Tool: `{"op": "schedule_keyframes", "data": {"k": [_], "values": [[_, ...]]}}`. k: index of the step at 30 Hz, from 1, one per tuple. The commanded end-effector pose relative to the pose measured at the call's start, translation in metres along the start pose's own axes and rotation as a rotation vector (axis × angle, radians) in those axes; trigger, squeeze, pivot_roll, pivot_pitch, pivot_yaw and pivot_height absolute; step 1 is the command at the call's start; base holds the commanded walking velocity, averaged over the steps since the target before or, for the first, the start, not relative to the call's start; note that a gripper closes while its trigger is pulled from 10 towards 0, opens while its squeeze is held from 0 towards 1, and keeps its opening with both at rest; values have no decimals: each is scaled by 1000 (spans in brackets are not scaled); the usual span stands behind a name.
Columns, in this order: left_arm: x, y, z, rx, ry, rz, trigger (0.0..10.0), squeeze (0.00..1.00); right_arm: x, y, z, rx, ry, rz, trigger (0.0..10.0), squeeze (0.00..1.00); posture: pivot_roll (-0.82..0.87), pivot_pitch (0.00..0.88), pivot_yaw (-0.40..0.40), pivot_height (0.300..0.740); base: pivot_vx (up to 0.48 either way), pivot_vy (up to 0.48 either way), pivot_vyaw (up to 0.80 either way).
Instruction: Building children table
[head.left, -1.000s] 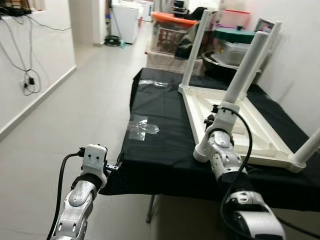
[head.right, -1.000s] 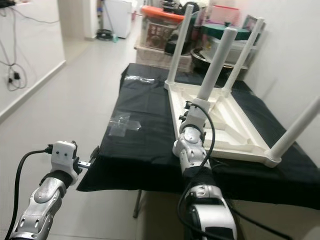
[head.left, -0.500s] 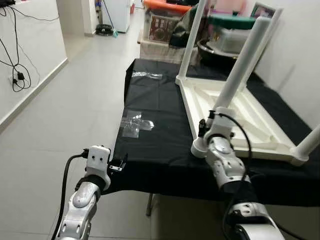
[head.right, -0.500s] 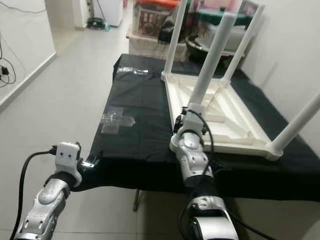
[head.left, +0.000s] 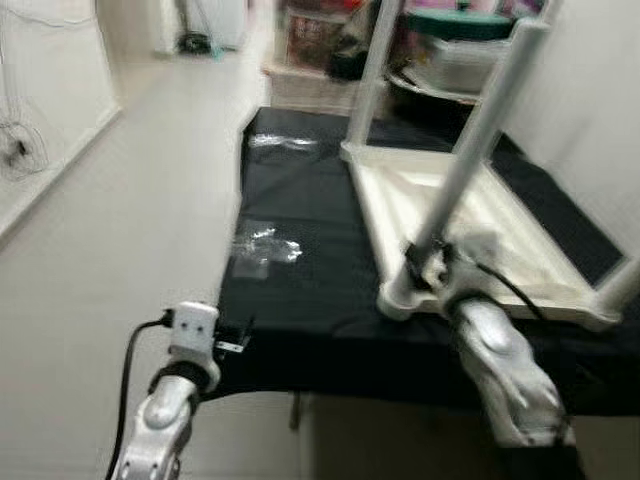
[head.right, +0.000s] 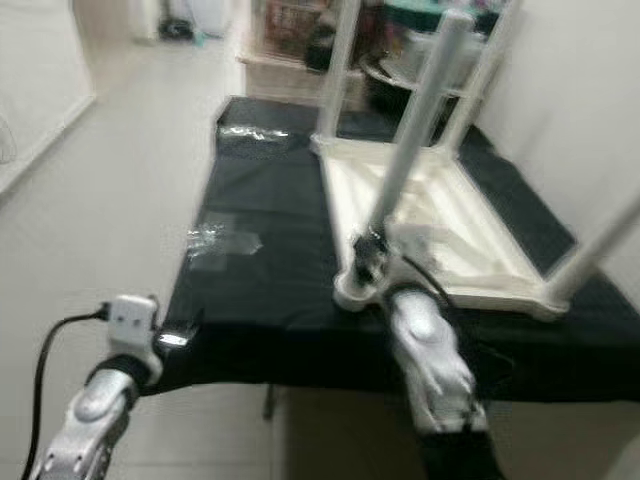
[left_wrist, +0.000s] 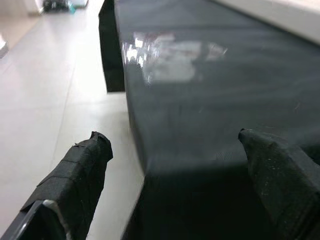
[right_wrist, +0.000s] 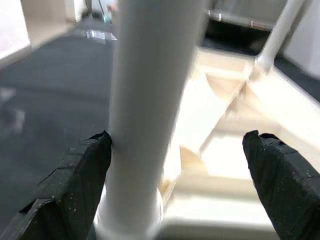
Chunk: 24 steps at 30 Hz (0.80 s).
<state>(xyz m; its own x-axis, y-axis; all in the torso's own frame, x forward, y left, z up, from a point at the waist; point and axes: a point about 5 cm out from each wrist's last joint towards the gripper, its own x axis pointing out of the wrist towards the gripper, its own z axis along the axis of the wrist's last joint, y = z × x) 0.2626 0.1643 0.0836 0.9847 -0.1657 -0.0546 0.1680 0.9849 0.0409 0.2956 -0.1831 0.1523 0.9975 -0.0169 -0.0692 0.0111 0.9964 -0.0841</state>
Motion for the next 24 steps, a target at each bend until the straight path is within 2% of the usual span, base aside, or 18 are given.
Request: {"op": "schedule_keyframes", "data": {"k": [1, 3, 4, 5, 6, 8, 10, 11, 13, 16, 17, 20, 22, 24], "values": [[-3, -5, -1, 1, 10, -7, 10000, 0, -7, -5, 0, -13, 15, 6, 10000, 1000, -46, 0, -118, 740, 0, 0, 0], [-7, -7, -2, -2, 18, -6, 10000, 0, -13, -3, -4, -13, 37, 39, 10000, 1000, -48, 0, -115, 740, 0, 0, 0], [-11, -9, -4, -5, 28, 1, 10000, 0, -20, 4, -7, -18, 85, 134, 10000, 894, -49, 0, -111, 740, 0, 0, 0], [-13, -8, -5, 2, 40, 16, 10000, 0, -23, 7, -14, -44, 159, 178, 10000, 0, -47, 0, -112, 740, 0, 0, 0], [-13, -8, -5, 2, 40, 16, 10000, 0, -23, 7, -14, -44, 159, 178, 10000, 0, -47, 0, -112, 740, 0, 0, 0], [-16, -6, -6, 14, 63, 38, 10000, 0, -24, 7, -25, -126, 273, 218, 10000, 0, -42, 0, -115, 740, 0, 0, 0], [-19, -2, -5, 68, 89, 68, 10000, 0, -24, -1, -31, -122, 320, 188, 10000, 0, -35, 0, -118, 740, 0, 0, 0], [-19, -2, -5, 68, 89, 68, 10000, 0, -24, -1, -31, -122, 320, 188, 10000, 0, -35, 0, -118, 740, 0, 0, 0], [-25, 2, -2, 74, 72, 106, 10000, 0, -22, -11, -37, -155, 349, 134, 10000, 0, -31, 0, -119, 740, 0, 0, 0], [-27, 2, -2, 64, 63, 120, 10000, 0, -22, -13, -39, -173, 347, 120, 10000, 0, -31, 0, -119, 740, 0, 0, 0], [-35, 2, -1, 35, 42, 139, 10000, 0, -24, -15, -41, -452, 291, 106, 10000, 0, -23, 0, -119, 740, 0, 0, 0], [-40, -1, 1, 15, 18, 143, 10000, 0, -29, -12, -41, -417, 252, 134, 10000, 0, -19, 0, -118, 740, 0, 0, 0], [-42, -5, 3, 32, 10, 124, 10000, 0, -29, -8, -31, -365, 171, 129, 10000, 0, -13, 0, -118, 740, 0, 0, 0], [-41, -6, 3, 41, 6, 116, 10000, 0, -26, -5, -28, -344, 149, 124, 10000, 0, -6, 0, -117, 740, 0, 0, 0]]}}
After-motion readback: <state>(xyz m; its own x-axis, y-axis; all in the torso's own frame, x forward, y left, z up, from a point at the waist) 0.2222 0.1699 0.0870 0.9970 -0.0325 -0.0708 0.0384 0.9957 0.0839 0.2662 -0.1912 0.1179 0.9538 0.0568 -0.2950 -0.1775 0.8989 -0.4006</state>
